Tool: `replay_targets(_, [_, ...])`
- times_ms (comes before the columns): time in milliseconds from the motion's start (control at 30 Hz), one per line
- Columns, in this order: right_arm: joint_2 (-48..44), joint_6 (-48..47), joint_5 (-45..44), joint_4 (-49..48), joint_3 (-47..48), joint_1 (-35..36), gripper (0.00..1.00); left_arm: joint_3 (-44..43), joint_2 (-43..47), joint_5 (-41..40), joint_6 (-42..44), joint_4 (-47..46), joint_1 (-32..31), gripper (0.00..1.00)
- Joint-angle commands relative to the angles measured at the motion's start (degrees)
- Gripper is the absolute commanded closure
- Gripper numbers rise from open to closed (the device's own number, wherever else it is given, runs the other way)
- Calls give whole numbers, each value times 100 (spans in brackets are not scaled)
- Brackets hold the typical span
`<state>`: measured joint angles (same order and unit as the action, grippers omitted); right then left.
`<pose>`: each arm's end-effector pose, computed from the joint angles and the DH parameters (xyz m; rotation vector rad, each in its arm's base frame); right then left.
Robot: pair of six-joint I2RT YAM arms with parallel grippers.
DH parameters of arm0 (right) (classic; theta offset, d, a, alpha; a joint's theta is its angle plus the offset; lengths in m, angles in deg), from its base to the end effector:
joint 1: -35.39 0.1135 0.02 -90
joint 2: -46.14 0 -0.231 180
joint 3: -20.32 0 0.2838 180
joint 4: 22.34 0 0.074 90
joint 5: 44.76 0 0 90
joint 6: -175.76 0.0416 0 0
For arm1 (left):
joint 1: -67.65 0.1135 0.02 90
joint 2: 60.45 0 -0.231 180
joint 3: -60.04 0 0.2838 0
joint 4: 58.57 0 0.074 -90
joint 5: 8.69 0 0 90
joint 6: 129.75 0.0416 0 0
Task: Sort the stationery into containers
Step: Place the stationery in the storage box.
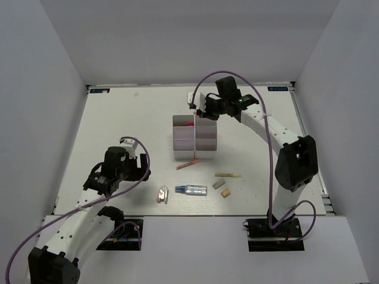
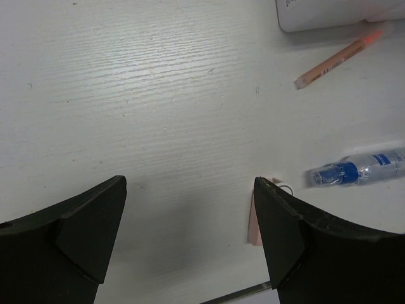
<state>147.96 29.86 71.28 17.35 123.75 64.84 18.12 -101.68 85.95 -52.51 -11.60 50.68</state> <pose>0.3730 0.2316 0.2789 -1.6389 1.4198 0.2450 0.1997 -0.0645 0.1857 0.1272 2.3991 -0.3413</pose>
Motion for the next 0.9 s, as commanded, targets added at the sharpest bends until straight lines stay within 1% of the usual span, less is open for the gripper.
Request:
replay_targets(0, [258,-395,-555,-375,256,139,100,-17,-25,-104,71,31,19,8])
replay_targets(33, [294,-422,-635,-558,273,157,100,-8,-34,-87,71,48,18,8])
replay_targets(133, [417,-474,-767,-665,273,175,100,-17,-43,-104,80,57,18,8])
replay_targets(567, [312,-501,-767,-665,-385,210,100,-17,-51,-95,80,48,18,8])
replay_targets(700, [250,-475,-802,-709,-526,210,98,-17,-51,-104,89,57,10,8])
replay_targets(767, [198,-466,-829,-710,-588,210,90,-26,-34,-95,80,66,1,8])
replay_targets(800, [198,-466,-829,-718,-640,227,83,-17,-34,-95,80,57,18,8])
replay_targets(833, [163,-474,-829,-736,-649,219,69,-26,-25,-95,80,66,10,8])
replay_targets(867, [128,-440,-846,-710,-658,228,65,-17,-34,-104,89,83,18,8])
